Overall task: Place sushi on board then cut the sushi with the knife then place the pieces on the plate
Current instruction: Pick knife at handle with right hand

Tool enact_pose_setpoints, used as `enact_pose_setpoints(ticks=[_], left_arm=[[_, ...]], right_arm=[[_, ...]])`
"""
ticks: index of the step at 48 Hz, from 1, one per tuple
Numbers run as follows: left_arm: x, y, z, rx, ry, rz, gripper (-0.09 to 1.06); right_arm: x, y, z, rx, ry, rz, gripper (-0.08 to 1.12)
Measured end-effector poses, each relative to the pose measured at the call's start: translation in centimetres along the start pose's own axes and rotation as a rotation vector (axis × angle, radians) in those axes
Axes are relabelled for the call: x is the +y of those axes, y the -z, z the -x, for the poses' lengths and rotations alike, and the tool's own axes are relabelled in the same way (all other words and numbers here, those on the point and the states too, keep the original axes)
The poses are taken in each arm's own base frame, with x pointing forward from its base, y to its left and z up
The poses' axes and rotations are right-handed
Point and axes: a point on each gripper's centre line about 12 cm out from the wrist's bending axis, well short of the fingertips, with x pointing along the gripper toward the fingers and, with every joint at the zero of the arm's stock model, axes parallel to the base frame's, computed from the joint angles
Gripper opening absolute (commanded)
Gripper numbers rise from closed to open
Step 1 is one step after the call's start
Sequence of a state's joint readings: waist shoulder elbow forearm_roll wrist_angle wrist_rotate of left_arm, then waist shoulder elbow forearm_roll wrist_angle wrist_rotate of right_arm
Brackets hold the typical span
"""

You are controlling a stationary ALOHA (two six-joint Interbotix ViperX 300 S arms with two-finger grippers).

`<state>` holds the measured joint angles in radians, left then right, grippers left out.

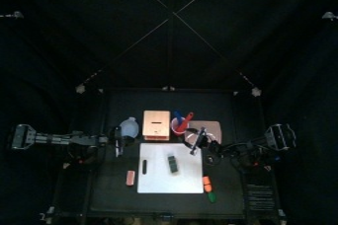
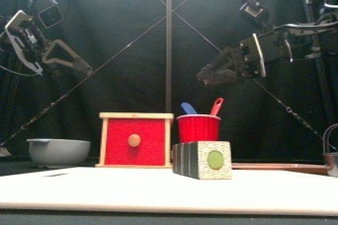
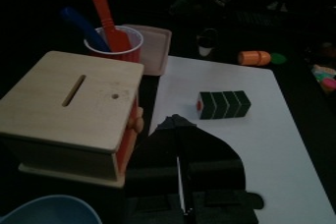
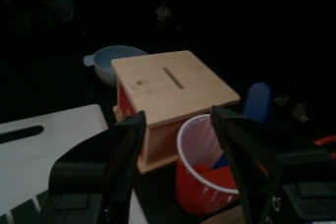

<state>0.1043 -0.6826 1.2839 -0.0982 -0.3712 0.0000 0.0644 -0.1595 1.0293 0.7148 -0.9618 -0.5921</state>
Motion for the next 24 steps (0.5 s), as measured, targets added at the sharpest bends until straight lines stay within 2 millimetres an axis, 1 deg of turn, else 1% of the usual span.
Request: enact_pose_setpoints(ticks=[5, 10, 13, 17, 24], left_arm=[[0.1, 0.0, 0.0, 0.0, -0.006, 0.012, 0.0], [0.2, 0.0, 0.0, 0.001, -0.012, 0.023, 0.0], [0.2, 0.0, 0.0, 0.0, -0.014, 0.028, 0.0], [0.3, 0.0, 0.0, 0.0, -0.019, 0.037, 0.0], [0.4, -0.1, 0.0, -0.002, -0.026, 0.049, 0.0]], right_arm=[[-0.7, -0.2, 0.1, -0.025, -0.008, 0.029, 0.9], [-1.1, -0.4, 0.3, -0.05, -0.03, 0.073, 0.95], [-1.2, -0.3, 0.4, -0.063, -0.054, 0.109, 1.0], [-1.6, 0.4, 0.6, -0.054, -0.077, 0.156, 1.05], [-3.9, 1.9, 0.3, 0.027, -0.034, 0.165, 1.04]])
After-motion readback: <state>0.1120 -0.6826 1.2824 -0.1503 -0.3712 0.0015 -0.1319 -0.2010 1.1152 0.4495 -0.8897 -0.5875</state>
